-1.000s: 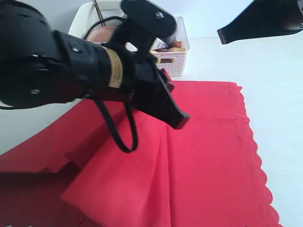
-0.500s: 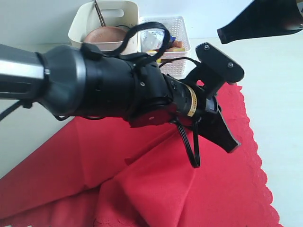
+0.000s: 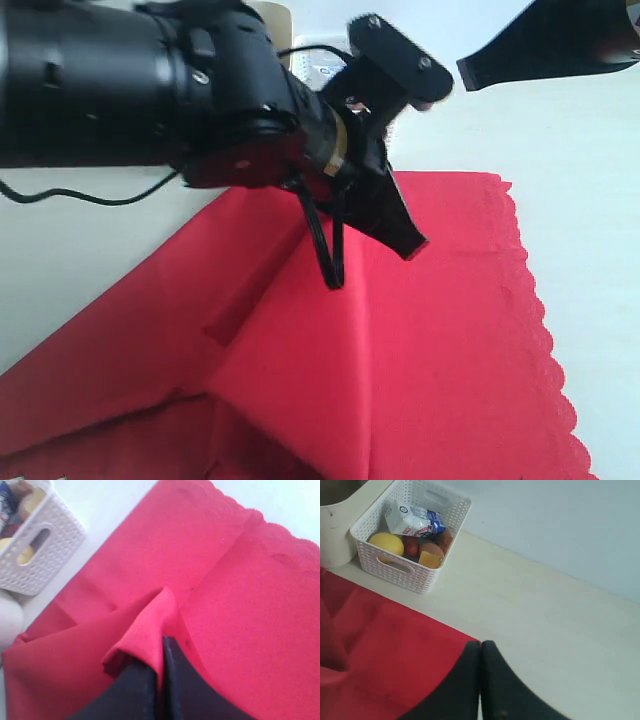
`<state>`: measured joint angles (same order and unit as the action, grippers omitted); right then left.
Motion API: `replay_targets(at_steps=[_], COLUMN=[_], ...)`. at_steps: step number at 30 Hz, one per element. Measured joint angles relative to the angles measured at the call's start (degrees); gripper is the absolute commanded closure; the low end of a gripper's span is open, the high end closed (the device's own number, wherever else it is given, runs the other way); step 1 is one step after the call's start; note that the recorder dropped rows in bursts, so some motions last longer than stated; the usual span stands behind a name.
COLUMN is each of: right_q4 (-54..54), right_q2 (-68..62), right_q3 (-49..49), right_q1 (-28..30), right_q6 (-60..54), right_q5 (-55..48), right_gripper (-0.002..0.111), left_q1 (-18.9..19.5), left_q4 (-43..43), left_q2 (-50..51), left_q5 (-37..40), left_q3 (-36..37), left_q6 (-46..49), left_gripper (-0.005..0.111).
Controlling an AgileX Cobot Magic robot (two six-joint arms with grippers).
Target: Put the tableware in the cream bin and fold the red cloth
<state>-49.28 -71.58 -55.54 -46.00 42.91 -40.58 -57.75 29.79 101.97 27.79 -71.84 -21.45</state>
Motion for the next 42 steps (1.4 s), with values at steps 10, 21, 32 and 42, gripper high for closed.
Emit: replay_targets(at_steps=[10, 21, 32, 42], right_q4=[0.9, 0.9, 0.9, 0.9], right_q2=[0.0, 0.0, 0.0, 0.0], right_q3=[0.0, 0.0, 0.0, 0.0], right_q1=[0.1, 0.1, 0.1, 0.1], right_q6=[0.4, 0.4, 0.4, 0.4], right_q5=[3.0, 2.9, 2.4, 3.0], right_gripper=[0.108, 0.108, 0.108, 0.108], left_q1=[0.6, -0.9, -0.4, -0.4], left_q4=[-1.8, -2.0, -0.5, -0.3], left_q2=[9.4, 17.6, -2.8, -28.3], left_q5=[-17.1, -14.9, 11.4, -1.7], left_q3=[-0.2, -7.0, 2.3, 38.1], left_q6=[-3.5, -3.4, 1.3, -6.3], left_gripper=[0.101, 0.003, 0.05, 0.058])
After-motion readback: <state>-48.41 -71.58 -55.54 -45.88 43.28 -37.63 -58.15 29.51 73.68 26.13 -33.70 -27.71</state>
